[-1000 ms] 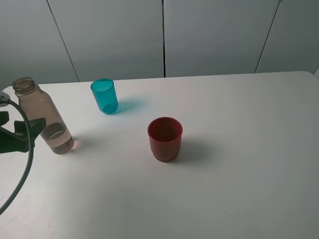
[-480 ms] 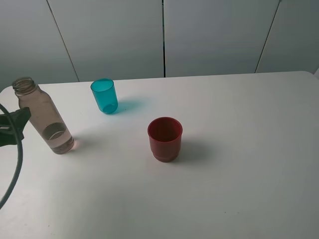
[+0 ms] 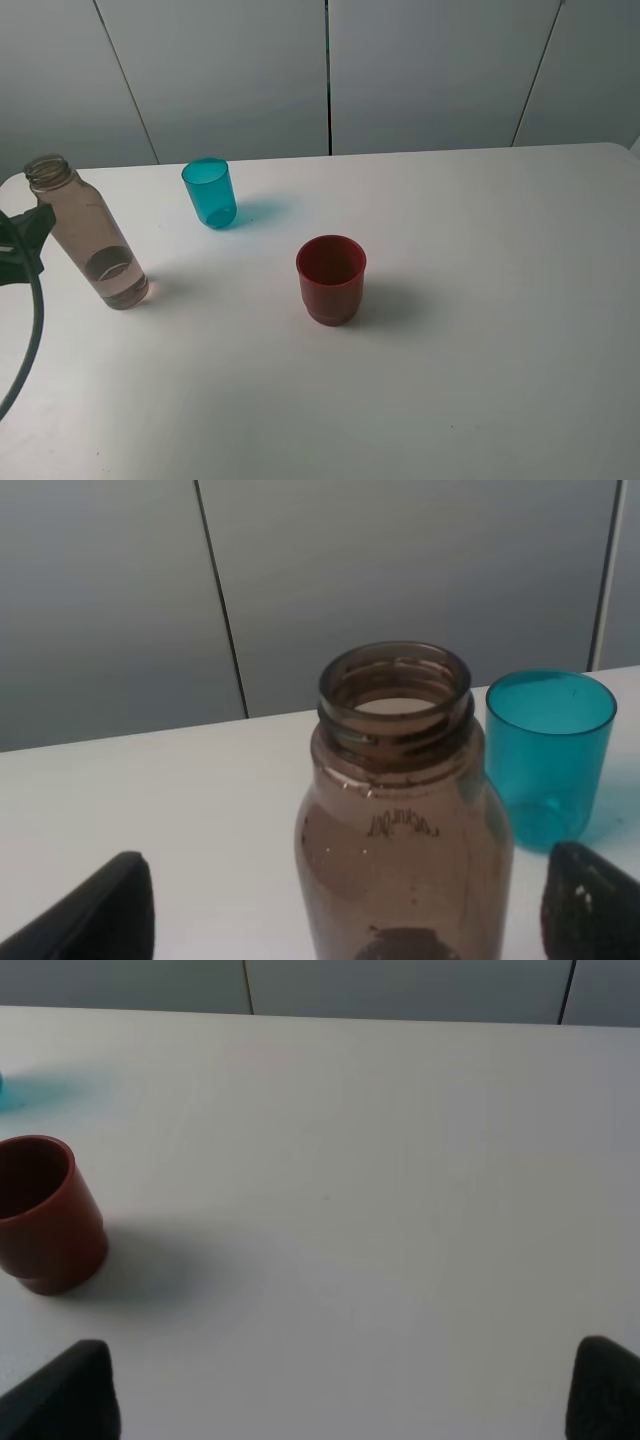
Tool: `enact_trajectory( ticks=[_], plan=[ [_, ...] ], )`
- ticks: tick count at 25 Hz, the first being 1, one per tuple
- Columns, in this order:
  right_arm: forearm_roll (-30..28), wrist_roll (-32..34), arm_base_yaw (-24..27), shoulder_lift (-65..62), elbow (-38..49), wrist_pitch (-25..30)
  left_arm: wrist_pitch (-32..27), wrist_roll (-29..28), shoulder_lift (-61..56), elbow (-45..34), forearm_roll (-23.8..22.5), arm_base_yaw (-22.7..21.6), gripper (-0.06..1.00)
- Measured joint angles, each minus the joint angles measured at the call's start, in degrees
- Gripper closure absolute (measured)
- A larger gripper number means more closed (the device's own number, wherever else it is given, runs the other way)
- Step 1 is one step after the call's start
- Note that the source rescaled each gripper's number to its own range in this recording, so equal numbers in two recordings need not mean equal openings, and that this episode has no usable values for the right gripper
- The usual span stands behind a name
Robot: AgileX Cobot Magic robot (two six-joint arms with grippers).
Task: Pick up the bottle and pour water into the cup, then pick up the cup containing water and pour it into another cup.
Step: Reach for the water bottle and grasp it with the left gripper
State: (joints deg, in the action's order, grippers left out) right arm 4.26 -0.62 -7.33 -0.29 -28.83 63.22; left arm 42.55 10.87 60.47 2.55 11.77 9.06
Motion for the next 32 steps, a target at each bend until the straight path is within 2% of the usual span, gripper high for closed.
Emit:
enact_trajectory(
  ticks=[14, 23, 32],
  plan=[
    [0.0, 0.0, 0.0, 0.0, 0.0, 0.0, 0.0, 0.2, 1.1, 0.0, -0.7, 0.0, 0.00],
    [0.0, 0.0, 0.0, 0.0, 0.0, 0.0, 1.1, 0.9, 11.5, 3.2, -2.2, 0.0, 0.00],
    [0.0, 0.0, 0.0, 0.0, 0.0, 0.0, 2.9, -1.1, 20.9, 7.4, -4.5, 0.0, 0.00]
  ],
)
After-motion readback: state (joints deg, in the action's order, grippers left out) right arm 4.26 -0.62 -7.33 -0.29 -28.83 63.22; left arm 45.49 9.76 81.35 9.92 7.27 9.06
